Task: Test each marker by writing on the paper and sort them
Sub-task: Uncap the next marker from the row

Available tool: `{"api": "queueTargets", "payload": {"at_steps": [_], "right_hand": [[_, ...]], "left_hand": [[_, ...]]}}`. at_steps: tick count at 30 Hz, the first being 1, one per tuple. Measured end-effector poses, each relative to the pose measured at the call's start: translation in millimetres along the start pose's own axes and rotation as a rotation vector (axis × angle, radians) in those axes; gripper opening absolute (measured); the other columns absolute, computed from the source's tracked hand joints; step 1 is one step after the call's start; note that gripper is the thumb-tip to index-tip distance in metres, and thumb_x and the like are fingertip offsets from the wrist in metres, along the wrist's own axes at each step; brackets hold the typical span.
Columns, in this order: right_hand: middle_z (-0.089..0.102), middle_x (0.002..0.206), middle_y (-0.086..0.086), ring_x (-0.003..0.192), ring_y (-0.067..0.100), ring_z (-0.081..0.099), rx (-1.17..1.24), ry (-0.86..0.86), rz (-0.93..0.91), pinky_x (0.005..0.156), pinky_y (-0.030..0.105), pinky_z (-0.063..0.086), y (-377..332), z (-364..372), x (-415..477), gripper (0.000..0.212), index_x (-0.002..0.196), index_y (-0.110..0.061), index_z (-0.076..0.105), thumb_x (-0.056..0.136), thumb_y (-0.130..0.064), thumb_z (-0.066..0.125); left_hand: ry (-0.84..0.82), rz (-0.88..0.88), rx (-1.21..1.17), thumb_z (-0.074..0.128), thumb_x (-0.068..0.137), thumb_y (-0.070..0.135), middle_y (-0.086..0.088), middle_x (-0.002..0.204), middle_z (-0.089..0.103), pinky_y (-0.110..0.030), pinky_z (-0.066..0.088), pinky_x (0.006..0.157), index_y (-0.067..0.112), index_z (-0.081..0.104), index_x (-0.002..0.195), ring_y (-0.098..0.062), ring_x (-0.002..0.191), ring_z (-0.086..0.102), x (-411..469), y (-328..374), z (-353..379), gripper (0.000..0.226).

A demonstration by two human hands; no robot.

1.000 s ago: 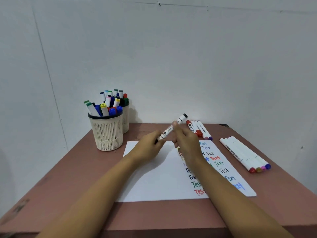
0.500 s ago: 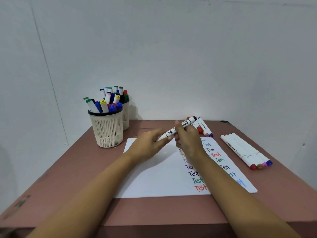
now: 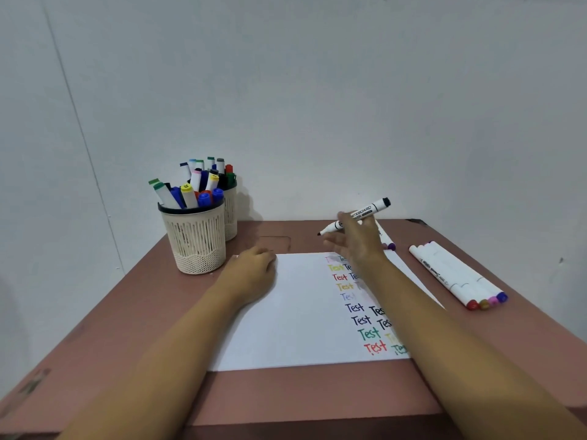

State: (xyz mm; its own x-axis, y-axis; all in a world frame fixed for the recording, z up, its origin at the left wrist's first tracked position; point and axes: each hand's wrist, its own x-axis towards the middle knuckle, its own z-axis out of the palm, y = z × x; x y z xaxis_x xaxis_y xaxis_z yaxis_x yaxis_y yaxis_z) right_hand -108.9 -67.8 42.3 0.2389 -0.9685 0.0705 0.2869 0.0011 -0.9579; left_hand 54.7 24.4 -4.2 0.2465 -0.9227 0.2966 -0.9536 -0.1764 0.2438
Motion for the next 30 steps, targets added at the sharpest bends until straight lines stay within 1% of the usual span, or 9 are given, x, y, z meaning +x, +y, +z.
{"api": "queueTargets", "payload": {"at_steps": [3,6,10,13,15,17,20,25,30], "right_hand": [[0.058,0.061,0.004,0.055,0.016,0.053,-0.208,0.010,-0.055,0.057,0.028,0.046,17,5,7,0.013,0.080,-0.009,0.049,0.083,0.003,0.051],[0.060,0.060,0.006,0.050,0.015,0.049,-0.342,0.026,-0.083,0.050,0.025,0.041,28,4,9,0.005,0.081,-0.002,0.054,0.079,-0.001,0.050],[0.058,0.067,0.014,0.046,0.014,0.049,-0.416,0.032,-0.118,0.049,0.025,0.042,35,3,9,0.012,0.087,0.003,0.054,0.078,-0.005,0.055],[0.058,0.070,0.017,0.041,0.008,0.052,-0.436,0.013,-0.135,0.046,0.023,0.045,38,2,11,0.020,0.093,0.009,0.054,0.079,-0.005,0.057],[0.060,0.069,0.016,0.043,0.010,0.055,-0.432,0.000,-0.146,0.046,0.021,0.047,37,2,9,0.015,0.092,0.008,0.056,0.081,-0.002,0.057],[0.061,0.067,0.016,0.045,0.013,0.056,-0.434,-0.029,-0.154,0.044,0.018,0.046,35,2,8,0.001,0.080,0.002,0.055,0.080,0.001,0.056],[0.063,0.064,0.015,0.051,0.019,0.056,-0.461,-0.058,-0.170,0.042,0.016,0.042,34,3,5,0.016,0.066,-0.009,0.052,0.079,0.002,0.055],[0.061,0.066,0.015,0.048,0.016,0.053,-0.502,-0.042,-0.179,0.038,0.014,0.035,37,4,6,0.010,0.073,-0.007,0.050,0.078,-0.002,0.057],[0.059,0.069,0.019,0.044,0.012,0.052,-0.471,-0.009,-0.202,0.039,0.014,0.037,38,3,8,0.005,0.083,-0.003,0.054,0.078,-0.002,0.057]], "left_hand": [[-0.015,-0.013,-0.015,0.036,0.097,0.029,-0.001,0.122,0.058,-0.038,0.041,0.096,0.013,0.060,0.110,-0.023,0.112,0.052,1,-1,4,0.032],[-0.013,-0.021,-0.025,0.037,0.097,0.029,0.000,0.119,0.060,-0.037,0.041,0.095,0.014,0.060,0.110,-0.023,0.110,0.052,2,-2,5,0.031],[-0.016,-0.024,-0.027,0.037,0.097,0.029,0.000,0.118,0.060,-0.038,0.039,0.096,0.014,0.060,0.110,-0.022,0.110,0.052,2,-1,5,0.030],[-0.016,-0.021,-0.025,0.037,0.097,0.028,-0.001,0.119,0.060,-0.036,0.039,0.096,0.014,0.059,0.112,-0.022,0.110,0.052,2,-1,5,0.030],[-0.011,-0.023,-0.022,0.037,0.097,0.028,-0.001,0.120,0.059,-0.036,0.039,0.096,0.014,0.059,0.113,-0.022,0.111,0.052,3,-1,5,0.031],[-0.011,-0.027,-0.015,0.037,0.098,0.028,-0.001,0.123,0.058,-0.035,0.038,0.098,0.014,0.059,0.114,-0.022,0.114,0.051,3,0,5,0.031],[-0.020,-0.033,-0.005,0.036,0.098,0.029,-0.002,0.126,0.057,-0.035,0.037,0.099,0.015,0.058,0.117,-0.022,0.116,0.050,3,0,5,0.032],[-0.022,-0.032,0.003,0.036,0.098,0.029,-0.003,0.127,0.056,-0.035,0.037,0.099,0.016,0.058,0.118,-0.022,0.116,0.049,2,1,4,0.033],[-0.028,-0.032,0.006,0.036,0.098,0.029,-0.003,0.126,0.056,-0.036,0.038,0.099,0.015,0.058,0.118,-0.023,0.116,0.050,2,1,4,0.033]]}}
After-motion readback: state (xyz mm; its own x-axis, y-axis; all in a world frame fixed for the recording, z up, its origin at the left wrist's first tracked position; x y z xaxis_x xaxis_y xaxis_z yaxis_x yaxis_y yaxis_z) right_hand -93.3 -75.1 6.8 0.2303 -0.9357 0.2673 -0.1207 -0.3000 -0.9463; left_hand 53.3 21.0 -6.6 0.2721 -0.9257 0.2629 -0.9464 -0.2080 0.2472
